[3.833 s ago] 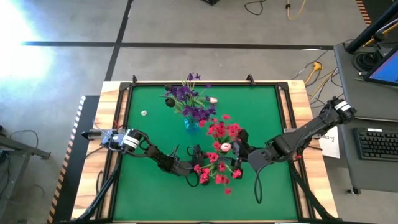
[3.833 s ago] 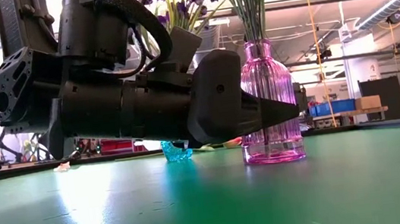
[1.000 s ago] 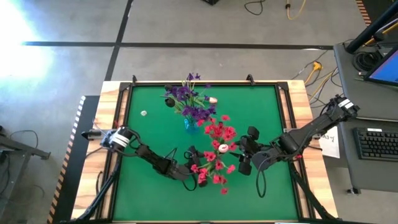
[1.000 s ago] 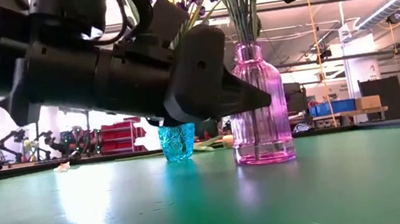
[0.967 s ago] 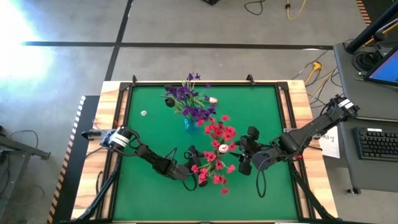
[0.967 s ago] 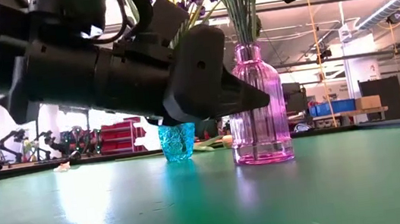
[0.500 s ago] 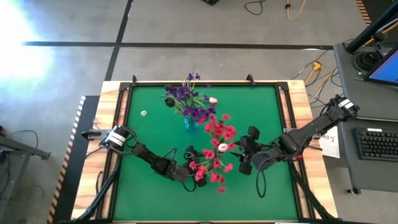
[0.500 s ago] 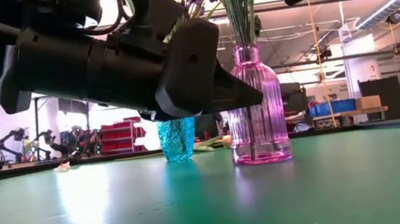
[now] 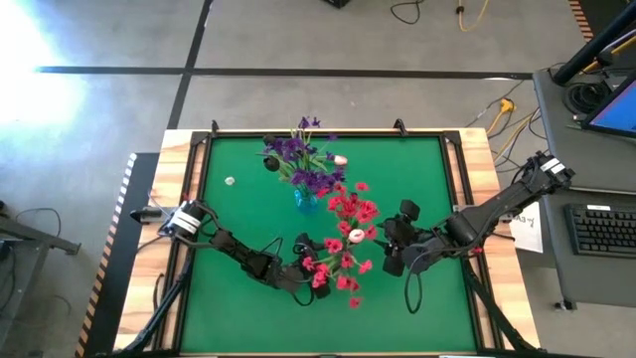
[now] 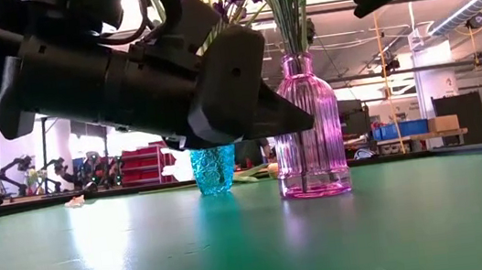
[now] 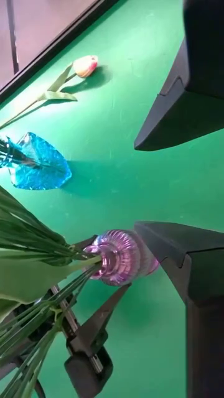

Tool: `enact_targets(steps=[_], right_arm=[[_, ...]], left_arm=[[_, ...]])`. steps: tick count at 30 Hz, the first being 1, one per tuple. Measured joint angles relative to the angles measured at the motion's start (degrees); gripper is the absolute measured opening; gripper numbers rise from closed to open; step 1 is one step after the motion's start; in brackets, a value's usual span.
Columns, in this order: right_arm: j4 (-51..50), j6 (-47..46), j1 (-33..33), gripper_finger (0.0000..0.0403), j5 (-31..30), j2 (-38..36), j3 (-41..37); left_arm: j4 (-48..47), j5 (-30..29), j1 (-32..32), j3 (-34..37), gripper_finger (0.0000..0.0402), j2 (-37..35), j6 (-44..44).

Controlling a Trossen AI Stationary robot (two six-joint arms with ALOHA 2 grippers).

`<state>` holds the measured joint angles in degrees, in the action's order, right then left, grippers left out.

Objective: Sort flowers into vase by color
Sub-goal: Put the pink tulip into the purple vase

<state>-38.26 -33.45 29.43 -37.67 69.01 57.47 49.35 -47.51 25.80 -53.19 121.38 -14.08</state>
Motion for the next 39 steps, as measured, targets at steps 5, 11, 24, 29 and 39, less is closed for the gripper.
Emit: enact_targets(steps=[5,11,24,29,39], right_arm=[[0.0,0.0,0.0,0.0189,0.0,0.0,-0.1],[0.0,0.0,0.0,0.019,-1.0,0.0,-0.2],[-0.5,0.0,0.0,0.0189,-1.4,0.0,-0.2],[-0.5,0.0,-0.1,0.0189,-1.8,0.0,-0.2],[-0.5,0.1,-0.1,0.0189,-3.0,0.0,-0.2]], left_arm=[[-0.6,0.0,0.2,0.0,0.0302,0.0,-0.2],[-0.7,0.0,0.3,0.0,0.0306,0.0,-0.2],[-5.6,-0.2,0.3,0.0,0.0307,-1.8,-1.7],[-7.5,-0.1,0.3,0.0,0.0307,-2.7,-1.9],[-11.8,0.0,0.3,-0.1,0.0307,-3.7,-4.5]])
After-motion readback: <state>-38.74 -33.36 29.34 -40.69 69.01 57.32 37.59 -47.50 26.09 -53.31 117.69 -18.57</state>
